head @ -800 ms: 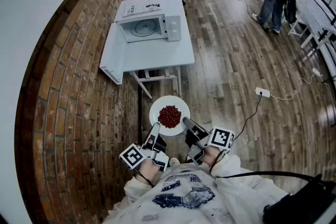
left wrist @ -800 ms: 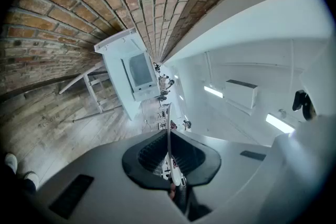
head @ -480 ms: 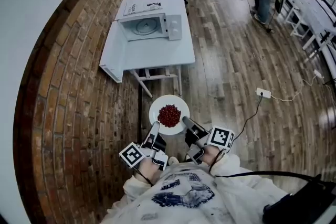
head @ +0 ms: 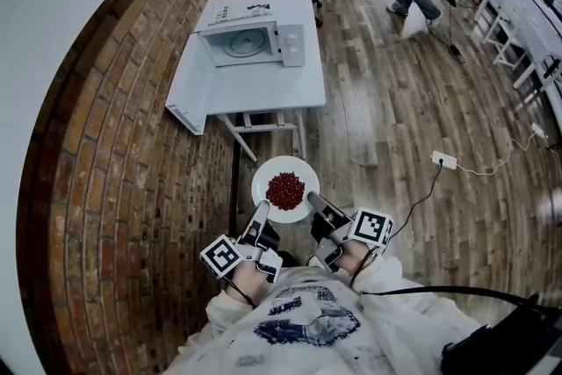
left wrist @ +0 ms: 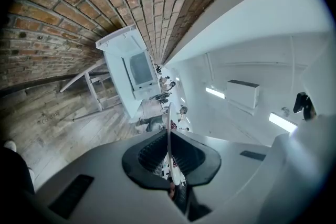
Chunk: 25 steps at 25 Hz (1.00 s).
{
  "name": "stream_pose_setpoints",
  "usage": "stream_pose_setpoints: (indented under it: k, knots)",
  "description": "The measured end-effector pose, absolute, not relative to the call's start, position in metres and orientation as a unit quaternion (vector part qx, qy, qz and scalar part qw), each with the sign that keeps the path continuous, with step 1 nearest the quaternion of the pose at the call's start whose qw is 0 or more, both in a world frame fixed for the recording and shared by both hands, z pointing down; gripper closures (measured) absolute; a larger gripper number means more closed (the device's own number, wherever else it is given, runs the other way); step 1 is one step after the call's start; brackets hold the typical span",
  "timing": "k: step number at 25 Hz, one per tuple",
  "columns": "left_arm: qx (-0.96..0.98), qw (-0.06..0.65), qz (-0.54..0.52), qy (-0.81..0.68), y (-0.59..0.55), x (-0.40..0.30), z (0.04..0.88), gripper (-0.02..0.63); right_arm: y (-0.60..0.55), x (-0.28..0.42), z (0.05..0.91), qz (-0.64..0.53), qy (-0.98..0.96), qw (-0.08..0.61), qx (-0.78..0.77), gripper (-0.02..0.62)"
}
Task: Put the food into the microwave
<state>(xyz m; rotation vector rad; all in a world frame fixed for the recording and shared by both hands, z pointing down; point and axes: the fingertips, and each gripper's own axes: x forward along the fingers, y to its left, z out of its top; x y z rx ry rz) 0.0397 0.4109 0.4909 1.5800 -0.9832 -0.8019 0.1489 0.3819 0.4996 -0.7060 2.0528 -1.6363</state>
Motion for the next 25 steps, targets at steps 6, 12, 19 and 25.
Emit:
stream_pose_setpoints:
  k: [6,12,19,25]
  knots:
    - [0.66,0.528,-0.332,-0.418,0.407,0.054,0.487,0.588,0.377,0.163,0.495,-0.592,0.738,0.213,-0.245,0.571]
    - [0.655,0.538,-0.332,-0.414,0.396,0.056,0.496,0.588,0.367,0.165,0.507,-0.603,0.729,0.205,-0.253,0.571]
    - [0.656,0.54,-0.329,-0.413,0.367,0.045,0.505,0.588,0.34,0.155,0.512,-0.602,0.727,0.2,-0.263,0.571]
    - [0.644,0.552,-0.342,-0.404,0.33,0.023,0.505,0.588,0.303,0.131,0.517,-0.603,0.727,0.193,-0.265,0.571]
